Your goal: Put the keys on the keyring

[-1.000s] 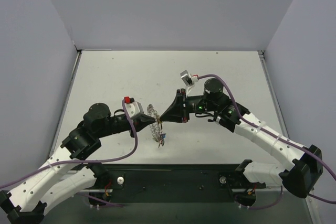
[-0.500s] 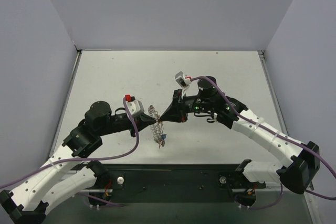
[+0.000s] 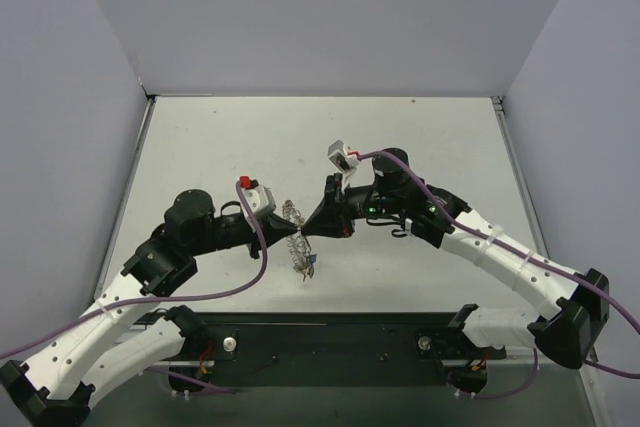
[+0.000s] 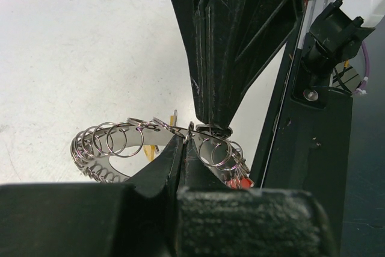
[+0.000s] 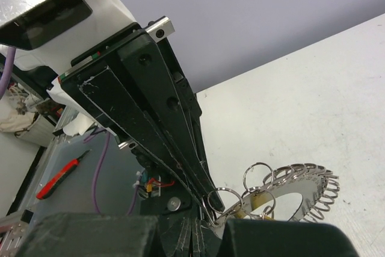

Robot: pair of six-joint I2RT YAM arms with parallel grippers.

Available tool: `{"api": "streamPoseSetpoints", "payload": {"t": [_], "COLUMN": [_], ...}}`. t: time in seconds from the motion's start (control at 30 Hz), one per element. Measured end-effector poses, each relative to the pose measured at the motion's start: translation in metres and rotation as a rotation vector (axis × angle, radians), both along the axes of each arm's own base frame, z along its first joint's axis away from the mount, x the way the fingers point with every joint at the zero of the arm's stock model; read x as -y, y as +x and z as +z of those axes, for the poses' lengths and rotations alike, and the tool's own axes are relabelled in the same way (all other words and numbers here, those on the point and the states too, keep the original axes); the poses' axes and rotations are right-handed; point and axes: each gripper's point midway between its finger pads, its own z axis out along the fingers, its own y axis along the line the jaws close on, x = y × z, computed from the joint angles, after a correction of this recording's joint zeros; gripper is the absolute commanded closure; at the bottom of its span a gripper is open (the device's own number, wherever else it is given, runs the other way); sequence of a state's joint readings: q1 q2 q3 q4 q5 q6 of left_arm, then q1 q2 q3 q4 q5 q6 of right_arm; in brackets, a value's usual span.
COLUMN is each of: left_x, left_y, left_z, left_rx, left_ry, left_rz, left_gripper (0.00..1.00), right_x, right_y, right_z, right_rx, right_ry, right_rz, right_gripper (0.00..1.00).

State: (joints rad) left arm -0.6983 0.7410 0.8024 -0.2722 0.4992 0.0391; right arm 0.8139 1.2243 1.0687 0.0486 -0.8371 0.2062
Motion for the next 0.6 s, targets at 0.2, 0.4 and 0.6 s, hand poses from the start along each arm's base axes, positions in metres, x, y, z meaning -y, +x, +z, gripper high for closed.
{"api": "streamPoseSetpoints", "payload": {"t": [0.2,0.4,0.6], "left_x": [0.001,0.002,0.001], "left_y": [0.000,-0.002,-0.001], "left_z": [-0.001,-0.001,-0.001], "left_rx": [-0.006,-0.008,-0.009], "left_ry": [0.002,0.001,0.000], "left_rz": [-0.004,-0.013,-0.013], "left_gripper": [1.00,1.00,1.00], "right_x": [-0.001,-0.001,0.000], "right_y": [0.002,0.008,0.013], "right_z": [0.001,0.000,0.000], "right_rx": [0.015,0.033,0.046], "right_ry": [-0.002,-0.009,-0.014], "right_rz": [-0.012,-0.041,-0.067], "right_gripper": [1.00,1.00,1.00]}}
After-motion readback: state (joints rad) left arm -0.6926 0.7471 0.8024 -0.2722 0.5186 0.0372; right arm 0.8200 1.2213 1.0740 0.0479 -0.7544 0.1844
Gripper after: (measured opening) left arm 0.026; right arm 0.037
